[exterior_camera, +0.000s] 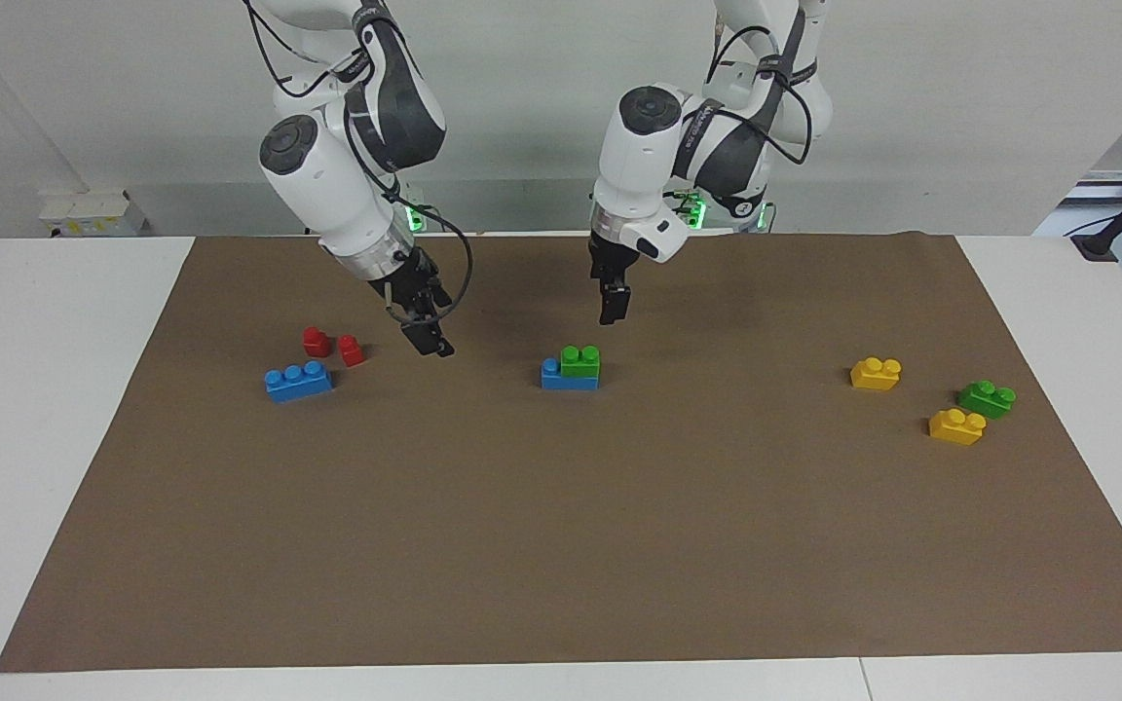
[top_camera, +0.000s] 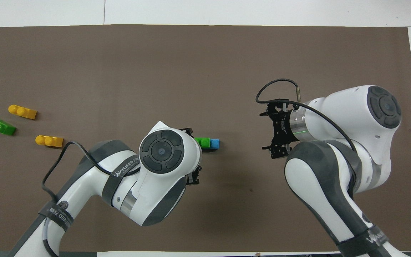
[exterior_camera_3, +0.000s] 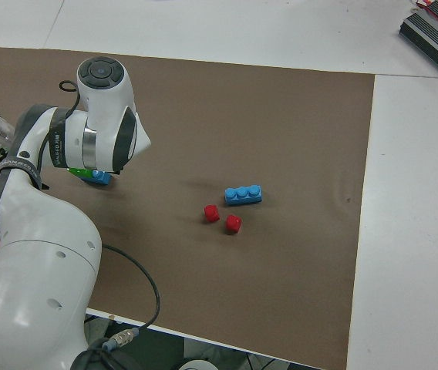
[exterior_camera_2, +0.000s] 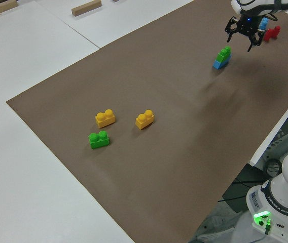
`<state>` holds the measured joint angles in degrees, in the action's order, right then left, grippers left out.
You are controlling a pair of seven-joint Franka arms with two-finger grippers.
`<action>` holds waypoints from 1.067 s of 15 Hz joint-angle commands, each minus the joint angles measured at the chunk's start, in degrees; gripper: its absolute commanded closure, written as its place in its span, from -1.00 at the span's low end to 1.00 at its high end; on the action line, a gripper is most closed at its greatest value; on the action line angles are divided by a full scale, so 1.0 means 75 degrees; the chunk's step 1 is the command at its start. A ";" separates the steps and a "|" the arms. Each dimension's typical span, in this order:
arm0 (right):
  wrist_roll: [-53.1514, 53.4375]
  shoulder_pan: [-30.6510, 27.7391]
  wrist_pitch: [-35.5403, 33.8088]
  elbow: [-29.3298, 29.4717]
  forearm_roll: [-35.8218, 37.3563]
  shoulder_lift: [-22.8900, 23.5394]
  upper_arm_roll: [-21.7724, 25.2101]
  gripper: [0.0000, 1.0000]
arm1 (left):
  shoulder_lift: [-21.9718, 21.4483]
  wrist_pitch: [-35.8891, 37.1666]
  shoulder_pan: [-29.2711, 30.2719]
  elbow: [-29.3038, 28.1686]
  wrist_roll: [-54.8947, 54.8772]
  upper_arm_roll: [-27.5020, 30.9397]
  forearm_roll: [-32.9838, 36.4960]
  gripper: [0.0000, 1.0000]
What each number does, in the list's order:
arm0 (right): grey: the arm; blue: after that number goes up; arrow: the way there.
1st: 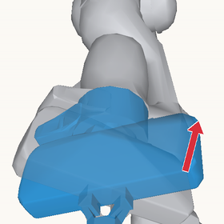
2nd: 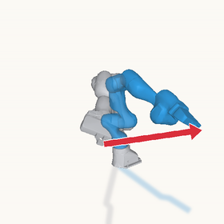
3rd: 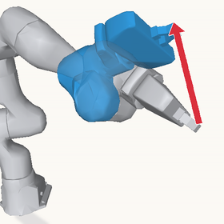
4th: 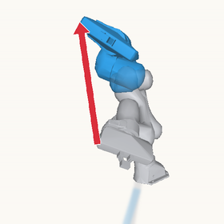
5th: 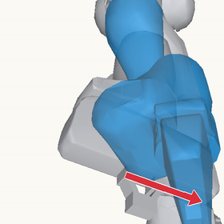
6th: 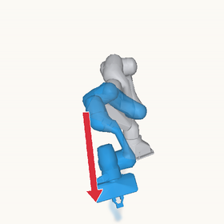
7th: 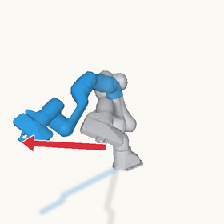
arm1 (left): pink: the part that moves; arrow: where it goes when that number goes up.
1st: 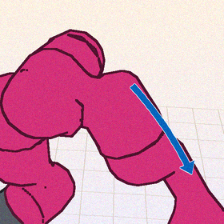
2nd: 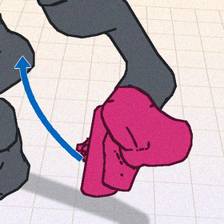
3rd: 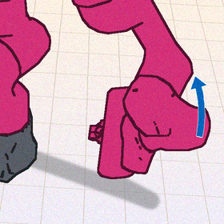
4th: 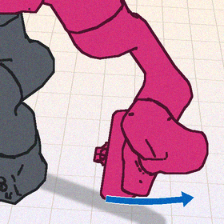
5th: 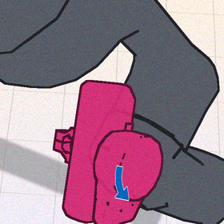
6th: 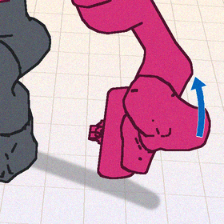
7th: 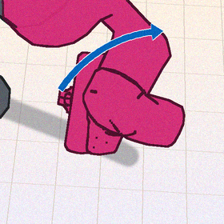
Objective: Remove green block with left arm and hold with right
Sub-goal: 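Grasp the blue brick with the right gripper while the left gripper holds green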
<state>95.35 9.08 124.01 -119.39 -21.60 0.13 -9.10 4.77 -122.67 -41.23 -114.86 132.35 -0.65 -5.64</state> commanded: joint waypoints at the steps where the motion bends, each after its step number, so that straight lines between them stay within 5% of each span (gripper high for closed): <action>1: 0.0050 0.0044 0.0434 -0.0404 -0.0190 -0.0076 0.0006 -0.97 | 0.0125 -0.0308 -0.0210 -0.0072 0.0259 0.0157 -0.0104 -1.00; 16: -0.0993 0.0911 0.1747 -0.0592 -0.1455 0.0721 -0.0006 -0.98 | 0.1192 -0.1140 -0.0070 0.0174 0.0248 0.0180 0.0307 -1.00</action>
<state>90.47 15.79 135.76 -122.97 -30.85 5.28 -9.14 12.96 -130.80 -41.55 -114.53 133.48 0.36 -4.65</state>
